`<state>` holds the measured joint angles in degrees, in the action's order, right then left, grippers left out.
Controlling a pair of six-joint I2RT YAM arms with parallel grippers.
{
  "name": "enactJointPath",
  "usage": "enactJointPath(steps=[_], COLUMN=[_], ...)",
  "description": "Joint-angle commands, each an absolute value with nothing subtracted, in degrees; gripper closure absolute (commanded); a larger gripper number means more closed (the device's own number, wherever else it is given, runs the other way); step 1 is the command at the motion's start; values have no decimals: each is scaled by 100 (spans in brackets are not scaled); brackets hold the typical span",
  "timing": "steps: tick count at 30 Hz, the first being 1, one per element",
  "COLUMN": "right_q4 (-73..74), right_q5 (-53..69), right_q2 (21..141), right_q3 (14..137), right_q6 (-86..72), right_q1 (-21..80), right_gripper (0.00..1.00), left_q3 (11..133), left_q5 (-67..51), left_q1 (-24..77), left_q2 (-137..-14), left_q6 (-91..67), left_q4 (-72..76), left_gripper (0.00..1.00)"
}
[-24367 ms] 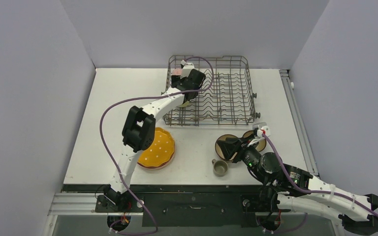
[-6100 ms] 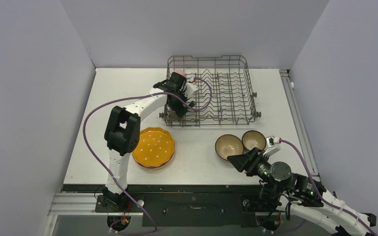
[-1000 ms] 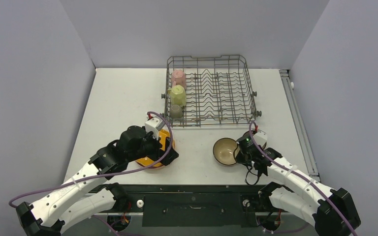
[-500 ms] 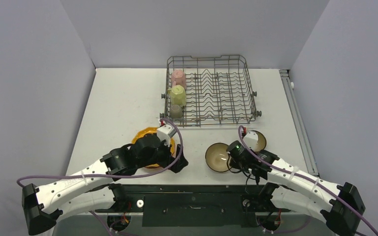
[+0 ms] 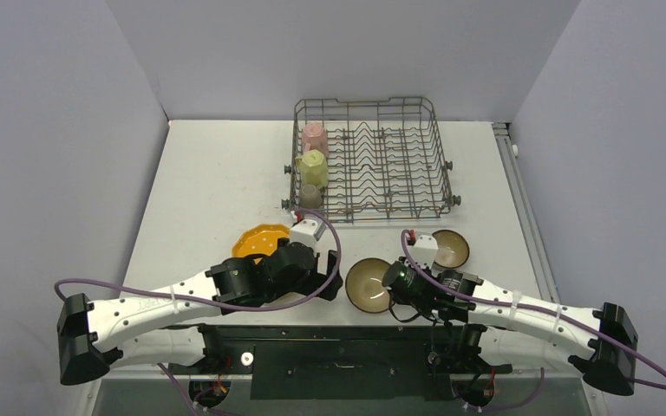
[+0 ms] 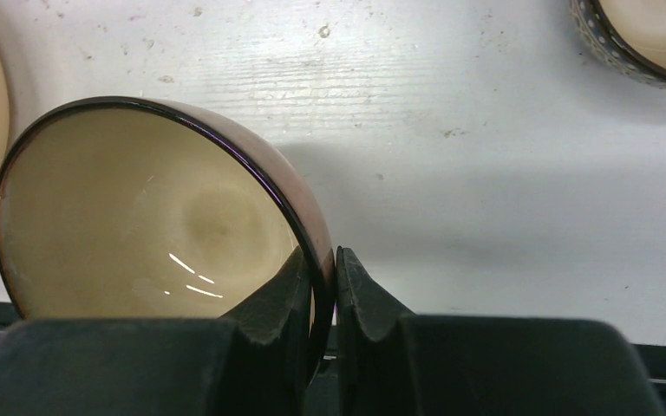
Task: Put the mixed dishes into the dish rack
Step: Pick up the bowl from the center of the board.
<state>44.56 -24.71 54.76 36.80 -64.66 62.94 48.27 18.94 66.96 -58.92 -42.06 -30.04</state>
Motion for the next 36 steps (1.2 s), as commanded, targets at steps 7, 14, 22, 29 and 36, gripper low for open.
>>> enactJointPath(steps=[7,14,22,29,36], right_q4=[4268,4389,4553,4780,4878], right_q5=[-3204,-3368,-3568,-3777,-3893], right_q2=[5368,5347,5316,5373,5481], right_q3=[4292,4422,4637,4812,4898], right_q6=[-6957,-7060,-7217,-7387,-7436], right_q1=[6896,7123,7498,7760,7854], right_gripper=[100,100,100,100,100], left_q3=[5388,5556,5599,5584,5575], left_q5=[2453,2459,2389,2363,2351], left_q1=[7157,7289,7295,7295,7295], left_q2=[-6604,-7048,-7412,-7611,-7613], left_q6=[-4886,-4997,-5092,-5103,-5098], left_q4=[-2974,-2921,-2784,-2720,-2707], left_gripper=[9,13,20,35,55])
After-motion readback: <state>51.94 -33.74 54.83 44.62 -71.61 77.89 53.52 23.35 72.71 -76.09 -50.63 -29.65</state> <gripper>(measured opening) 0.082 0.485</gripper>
